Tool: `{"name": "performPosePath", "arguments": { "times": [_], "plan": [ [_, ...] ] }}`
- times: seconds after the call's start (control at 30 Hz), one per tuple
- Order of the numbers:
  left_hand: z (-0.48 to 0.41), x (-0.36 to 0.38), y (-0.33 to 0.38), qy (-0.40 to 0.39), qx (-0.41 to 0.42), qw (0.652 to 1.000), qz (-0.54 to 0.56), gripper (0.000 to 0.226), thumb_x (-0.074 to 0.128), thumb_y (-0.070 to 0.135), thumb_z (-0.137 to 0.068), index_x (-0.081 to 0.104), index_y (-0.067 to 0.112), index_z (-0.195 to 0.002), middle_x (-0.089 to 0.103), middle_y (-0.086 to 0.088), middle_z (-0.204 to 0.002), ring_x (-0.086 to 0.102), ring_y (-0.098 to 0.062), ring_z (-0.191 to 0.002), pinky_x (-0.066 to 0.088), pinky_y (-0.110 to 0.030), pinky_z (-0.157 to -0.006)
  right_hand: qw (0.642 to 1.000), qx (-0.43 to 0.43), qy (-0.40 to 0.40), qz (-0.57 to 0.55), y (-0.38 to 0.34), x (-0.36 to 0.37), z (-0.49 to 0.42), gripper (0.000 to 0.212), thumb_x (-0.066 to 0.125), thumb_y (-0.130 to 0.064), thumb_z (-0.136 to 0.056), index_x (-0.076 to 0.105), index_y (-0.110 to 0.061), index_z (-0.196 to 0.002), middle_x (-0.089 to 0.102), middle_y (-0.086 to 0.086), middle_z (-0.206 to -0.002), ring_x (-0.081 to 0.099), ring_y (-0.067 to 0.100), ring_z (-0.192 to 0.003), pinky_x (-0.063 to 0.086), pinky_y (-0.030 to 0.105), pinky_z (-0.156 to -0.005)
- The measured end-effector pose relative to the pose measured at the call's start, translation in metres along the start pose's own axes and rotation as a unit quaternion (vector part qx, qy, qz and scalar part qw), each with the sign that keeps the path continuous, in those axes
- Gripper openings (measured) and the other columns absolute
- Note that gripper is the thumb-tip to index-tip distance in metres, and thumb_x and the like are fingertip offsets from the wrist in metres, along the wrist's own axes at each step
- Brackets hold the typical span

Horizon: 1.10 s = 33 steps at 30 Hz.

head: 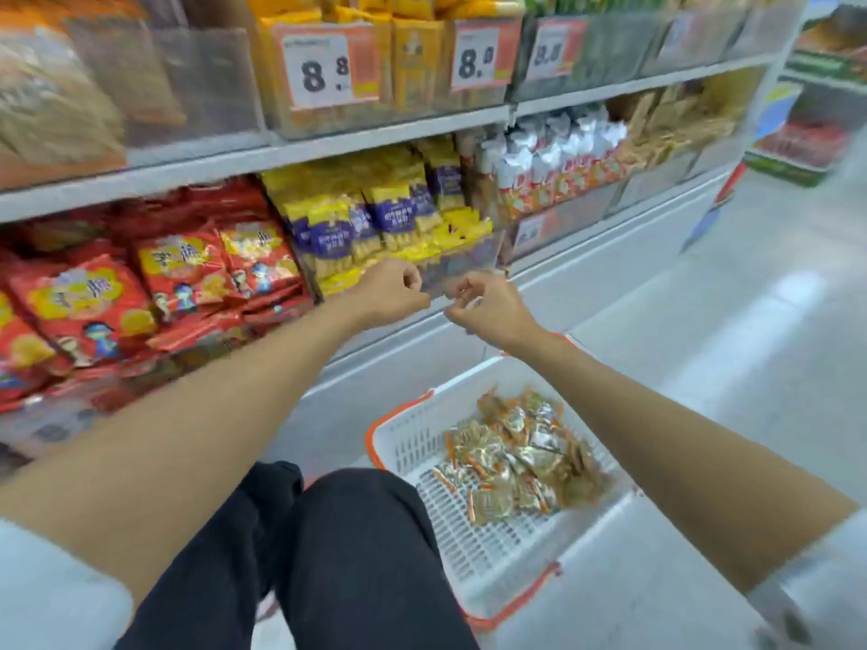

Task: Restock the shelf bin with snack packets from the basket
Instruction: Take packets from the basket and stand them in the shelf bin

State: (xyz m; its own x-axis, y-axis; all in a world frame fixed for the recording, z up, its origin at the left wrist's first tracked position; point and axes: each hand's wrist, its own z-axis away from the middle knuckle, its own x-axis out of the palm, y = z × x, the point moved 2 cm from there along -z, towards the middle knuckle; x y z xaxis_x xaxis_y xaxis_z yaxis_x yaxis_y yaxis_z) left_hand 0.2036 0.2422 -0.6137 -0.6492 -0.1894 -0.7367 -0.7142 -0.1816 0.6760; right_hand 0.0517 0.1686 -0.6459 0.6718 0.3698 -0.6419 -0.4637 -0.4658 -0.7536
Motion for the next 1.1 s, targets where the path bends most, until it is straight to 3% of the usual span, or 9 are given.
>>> {"name": "performPosePath", "arguments": {
  "times": [0.1,0.23,0.33,0.43,0.6,0.7,0.9,1.0,1.1],
  "plan": [
    [0.0,0.059,-0.019,-0.041,-0.036,0.998,0.029,0.038,0.067,0.006,-0.078,0.041,0.019,-0.053,0.04,0.003,-0.051,0.035,-0.008,-0.049,0.028,-0.023,-0.046,0.997,0.067,-0.046,0.013,0.059,0.012,0.023,0.013,0.07,-0.006,-0.078,0.063,-0.014,-0.085,0.064,0.001,-0.072,0.056,0.005,-0.046,0.052,0.03,-0.057],
    [0.009,0.128,-0.058,-0.113,-0.114,0.985,0.068,0.031,0.067,0.011,-0.079,0.046,0.013,-0.056,0.044,-0.003,-0.054,0.039,-0.017,-0.05,0.032,-0.026,-0.051,0.981,0.173,-0.082,0.032,0.137,0.042,0.051,0.015,0.069,-0.01,-0.077,0.063,-0.023,-0.082,0.064,-0.001,-0.07,0.064,0.017,-0.063,0.052,0.028,-0.062],
    [0.02,0.166,-0.089,-0.159,-0.173,0.967,0.101,0.02,0.065,0.013,-0.085,0.054,0.007,-0.071,0.054,-0.005,-0.063,0.049,-0.018,-0.055,0.039,-0.024,-0.052,0.962,0.238,-0.124,0.047,0.192,0.071,0.072,0.017,0.068,-0.007,-0.08,0.06,-0.022,-0.078,0.056,-0.006,-0.067,0.061,0.021,-0.074,0.05,0.028,-0.065],
    [0.033,0.191,-0.123,-0.164,-0.244,0.942,0.159,0.007,0.063,0.011,-0.086,0.06,0.006,-0.083,0.063,-0.005,-0.076,0.058,-0.017,-0.067,0.046,-0.027,-0.058,0.935,0.302,-0.18,0.053,0.239,0.097,0.093,0.016,0.067,-0.011,-0.084,0.063,-0.011,-0.1,0.06,0.0,-0.077,0.064,0.024,-0.079,0.055,0.035,-0.072],
    [0.041,0.215,-0.168,-0.094,-0.397,0.874,0.266,0.006,0.059,0.003,-0.082,0.062,0.005,-0.086,0.062,-0.013,-0.079,0.053,-0.021,-0.071,0.041,-0.026,-0.057,0.913,0.337,-0.209,0.098,0.282,0.132,0.098,0.057,0.072,-0.018,-0.084,0.047,-0.009,-0.133,0.06,0.009,-0.112,0.059,0.02,-0.088,0.051,0.031,-0.07],
    [0.036,0.222,-0.171,-0.098,-0.396,0.87,0.277,0.006,0.058,0.001,-0.082,0.062,0.004,-0.085,0.061,-0.012,-0.078,0.056,-0.017,-0.066,0.045,-0.024,-0.056,0.906,0.344,-0.202,0.14,0.3,0.153,0.096,0.055,0.067,-0.018,-0.088,0.044,-0.01,-0.137,0.06,0.008,-0.117,0.06,0.021,-0.091,0.053,0.033,-0.076],
    [0.029,0.23,-0.17,-0.112,-0.345,0.887,0.286,0.006,0.061,0.008,-0.087,0.065,0.006,-0.091,0.065,-0.008,-0.081,0.06,-0.012,-0.067,0.048,-0.022,-0.059,0.848,0.339,-0.348,0.21,0.338,0.205,0.122,0.055,0.064,-0.025,-0.089,0.039,-0.011,-0.136,0.057,0.009,-0.127,0.056,0.031,-0.116,0.046,0.04,-0.093],
    [0.027,0.228,-0.174,-0.097,-0.357,0.877,0.306,0.013,0.061,0.007,-0.085,0.066,0.006,-0.097,0.065,-0.008,-0.082,0.06,-0.014,-0.069,0.049,-0.023,-0.062,0.841,0.293,-0.349,0.293,0.347,0.224,0.148,0.064,0.063,-0.032,-0.089,0.033,-0.009,-0.14,0.048,0.012,-0.134,0.047,0.034,-0.126,0.041,0.048,-0.101],
    [0.028,0.227,-0.176,-0.101,-0.361,0.877,0.301,0.017,0.059,0.005,-0.085,0.067,0.004,-0.1,0.066,-0.009,-0.082,0.059,-0.016,-0.071,0.048,-0.023,-0.061,0.793,0.3,-0.375,0.375,0.347,0.235,0.176,0.058,0.065,-0.026,-0.087,0.042,-0.008,-0.137,0.048,0.011,-0.13,0.049,0.032,-0.122,0.044,0.046,-0.101]
  ]
}}
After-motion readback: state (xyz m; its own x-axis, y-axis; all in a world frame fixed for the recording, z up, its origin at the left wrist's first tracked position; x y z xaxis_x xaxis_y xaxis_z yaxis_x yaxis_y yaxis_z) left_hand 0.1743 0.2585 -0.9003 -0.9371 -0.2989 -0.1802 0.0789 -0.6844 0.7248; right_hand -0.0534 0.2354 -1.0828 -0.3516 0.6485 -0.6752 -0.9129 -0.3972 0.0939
